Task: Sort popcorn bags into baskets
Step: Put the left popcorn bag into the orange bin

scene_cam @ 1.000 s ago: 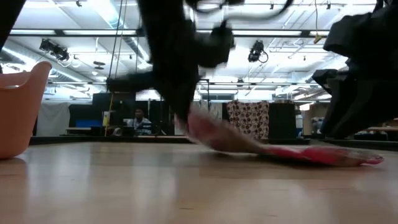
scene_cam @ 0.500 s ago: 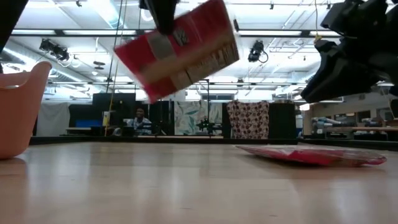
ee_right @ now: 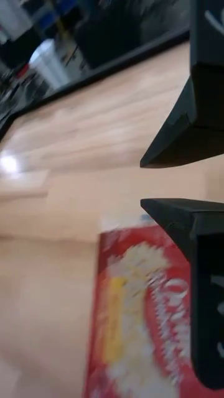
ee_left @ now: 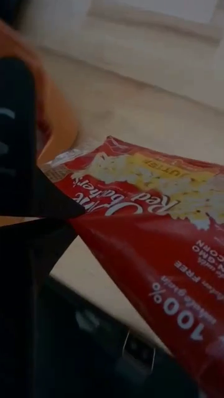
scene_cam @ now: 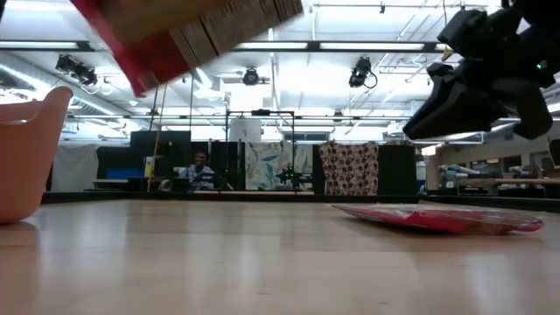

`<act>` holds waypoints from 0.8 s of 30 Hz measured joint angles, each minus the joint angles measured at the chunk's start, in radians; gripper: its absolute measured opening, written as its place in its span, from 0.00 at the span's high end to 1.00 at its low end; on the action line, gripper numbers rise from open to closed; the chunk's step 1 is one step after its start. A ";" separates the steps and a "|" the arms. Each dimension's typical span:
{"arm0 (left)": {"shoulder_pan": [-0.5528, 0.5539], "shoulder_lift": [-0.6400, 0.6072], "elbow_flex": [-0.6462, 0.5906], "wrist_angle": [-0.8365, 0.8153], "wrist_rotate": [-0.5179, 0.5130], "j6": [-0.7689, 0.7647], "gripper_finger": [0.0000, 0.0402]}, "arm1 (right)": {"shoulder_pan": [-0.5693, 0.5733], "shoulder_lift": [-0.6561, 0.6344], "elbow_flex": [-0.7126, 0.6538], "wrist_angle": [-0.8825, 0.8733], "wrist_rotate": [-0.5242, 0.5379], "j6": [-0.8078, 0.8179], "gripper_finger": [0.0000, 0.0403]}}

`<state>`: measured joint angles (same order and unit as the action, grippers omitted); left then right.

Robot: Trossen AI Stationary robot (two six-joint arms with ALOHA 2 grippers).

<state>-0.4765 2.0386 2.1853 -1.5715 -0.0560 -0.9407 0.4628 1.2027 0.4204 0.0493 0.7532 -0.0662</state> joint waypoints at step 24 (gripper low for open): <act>-0.378 -0.395 -0.482 0.000 0.181 -0.989 0.99 | -0.121 0.002 -0.009 0.143 -0.258 -0.061 0.77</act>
<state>-0.8548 1.6432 1.7031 -1.5716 0.1255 -1.9294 0.3416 1.2045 0.4114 0.1921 0.4956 -0.1270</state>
